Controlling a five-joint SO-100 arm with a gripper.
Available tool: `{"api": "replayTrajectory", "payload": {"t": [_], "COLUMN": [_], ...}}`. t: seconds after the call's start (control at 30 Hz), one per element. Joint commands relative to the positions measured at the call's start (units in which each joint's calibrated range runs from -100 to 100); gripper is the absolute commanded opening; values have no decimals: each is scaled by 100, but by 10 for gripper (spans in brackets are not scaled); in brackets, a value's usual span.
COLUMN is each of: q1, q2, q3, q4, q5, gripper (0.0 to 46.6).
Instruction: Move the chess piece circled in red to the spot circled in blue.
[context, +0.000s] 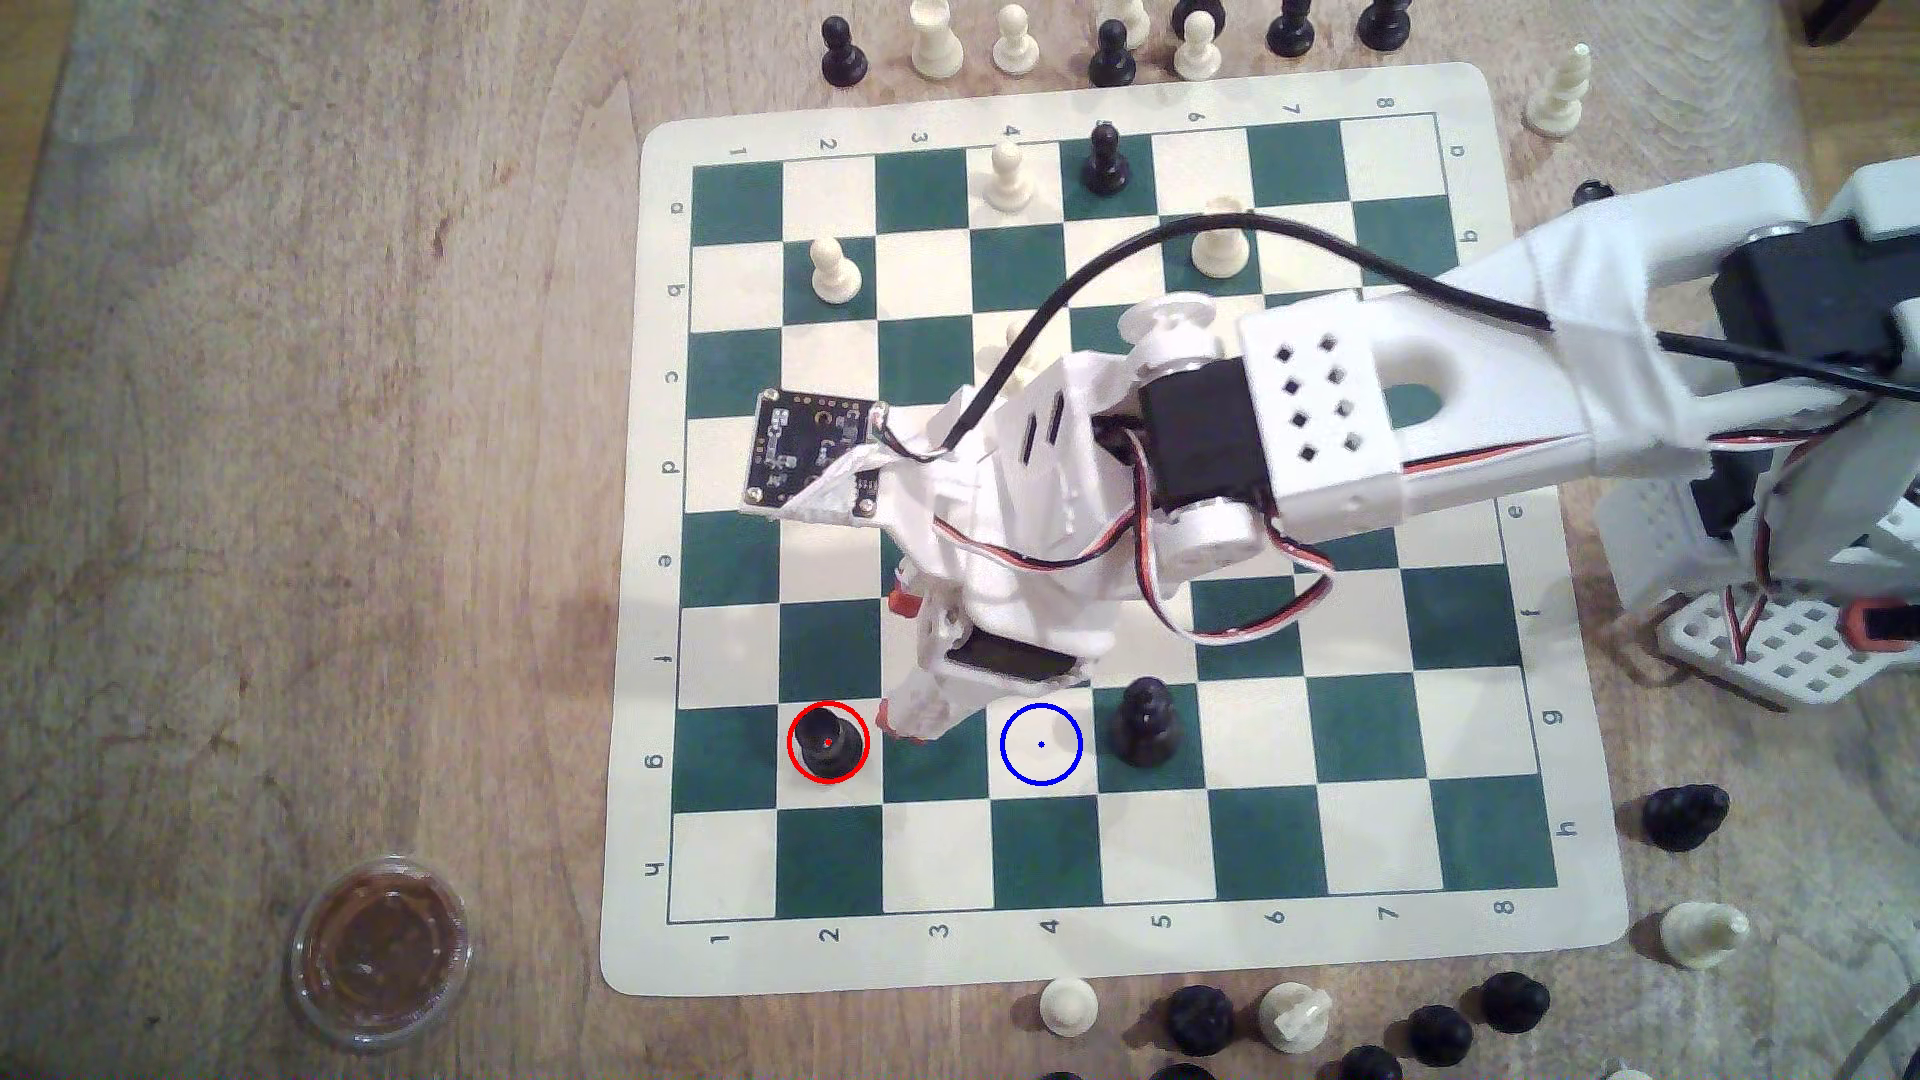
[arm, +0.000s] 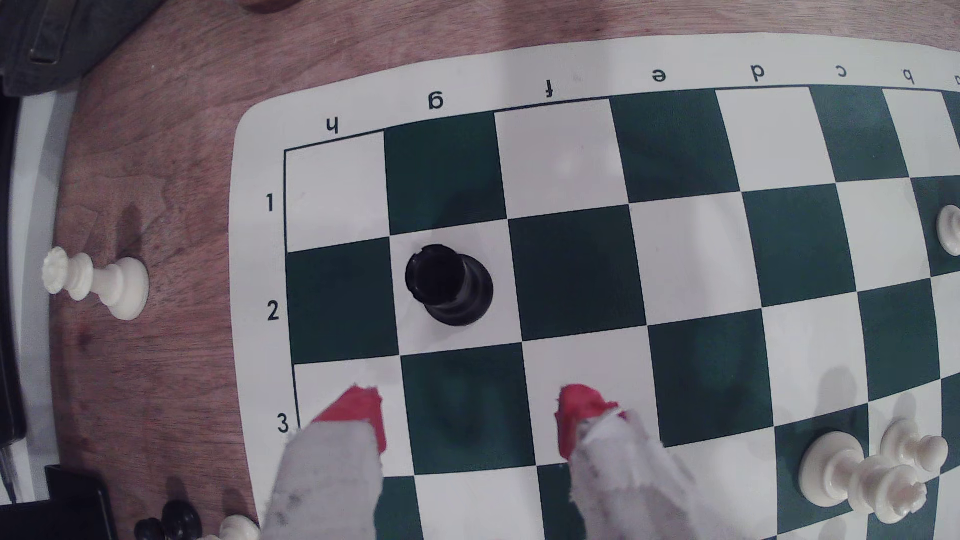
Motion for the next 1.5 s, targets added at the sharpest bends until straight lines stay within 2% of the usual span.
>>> {"api": "replayTrajectory", "payload": {"t": [0.0, 0.37, 0.77, 0.93, 1.47], "q1": [7, -290, -149, -282, -235], "q2": [81, 548, 1015, 1108, 1728], "q3": [-608, -599, -753, -771, -1034], "q4": [-231, -739, -1099, -1255, -1574], "q5": [-15, -127, -112, -127, -103], "gripper": [182, 182, 184, 178, 178]}}
